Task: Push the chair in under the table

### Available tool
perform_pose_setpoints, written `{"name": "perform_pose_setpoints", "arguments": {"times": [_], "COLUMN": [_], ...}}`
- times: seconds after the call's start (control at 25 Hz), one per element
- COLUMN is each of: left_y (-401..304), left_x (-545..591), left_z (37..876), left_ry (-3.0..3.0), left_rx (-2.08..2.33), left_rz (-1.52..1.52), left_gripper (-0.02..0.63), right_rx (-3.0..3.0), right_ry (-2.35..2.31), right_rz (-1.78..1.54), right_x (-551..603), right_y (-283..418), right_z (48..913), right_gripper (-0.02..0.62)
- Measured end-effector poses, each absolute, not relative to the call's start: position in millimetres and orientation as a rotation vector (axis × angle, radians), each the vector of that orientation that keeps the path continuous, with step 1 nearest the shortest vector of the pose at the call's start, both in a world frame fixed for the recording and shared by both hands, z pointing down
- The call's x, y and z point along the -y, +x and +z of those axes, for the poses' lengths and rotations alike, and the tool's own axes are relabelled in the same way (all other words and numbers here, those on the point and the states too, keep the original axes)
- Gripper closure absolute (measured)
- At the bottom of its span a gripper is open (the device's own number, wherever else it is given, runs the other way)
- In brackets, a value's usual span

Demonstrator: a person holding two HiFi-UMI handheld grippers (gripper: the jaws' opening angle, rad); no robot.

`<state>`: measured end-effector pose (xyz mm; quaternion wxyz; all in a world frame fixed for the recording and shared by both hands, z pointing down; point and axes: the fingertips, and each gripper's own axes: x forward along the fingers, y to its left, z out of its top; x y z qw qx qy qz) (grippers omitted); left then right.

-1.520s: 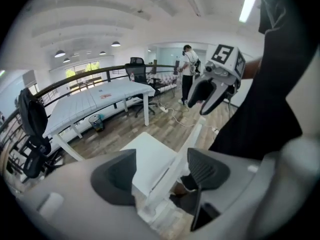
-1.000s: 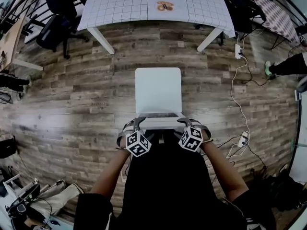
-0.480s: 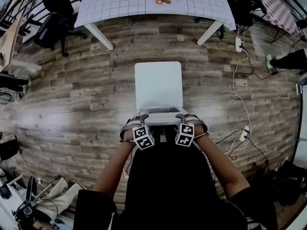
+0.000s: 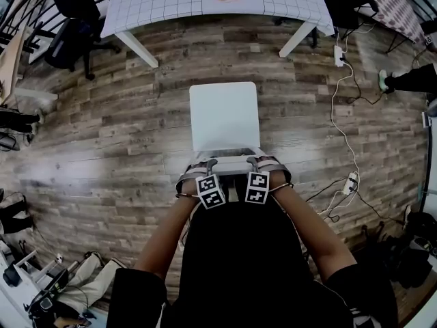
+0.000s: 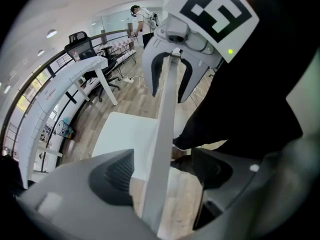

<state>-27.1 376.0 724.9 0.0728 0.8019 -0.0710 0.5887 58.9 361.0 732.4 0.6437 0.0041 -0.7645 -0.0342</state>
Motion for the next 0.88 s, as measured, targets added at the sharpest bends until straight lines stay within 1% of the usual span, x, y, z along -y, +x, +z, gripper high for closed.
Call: {"name": "perform_pose_setpoints", "arguments": {"times": [0.4, 0.56, 0.88], "left_y": [-27.3, -25.8, -23.5], "left_x": [-383.1, -383.9, -379.8], "left_z": [741.7, 742.1, 741.9], "left_ry": [2.387, 2.378, 2.393], "left_rx": [0.115, 0.108, 0.119], "left_rz": [1.856, 1.863, 1.851], "left_gripper": [0.250, 0.258, 0.259], "right_rx": [1.732, 1.708, 1.677], "right_ry": [-0.066, -0.085, -0.105], "right_rz": [-0.141, -0.108, -0.175], "right_x": [-357.2, -363.8, -366.6], "right_y": [31.5, 35.3, 34.1], "right_z": [743.5, 756.1, 761.0], "right_gripper": [0.371, 0.377, 0.394]}}
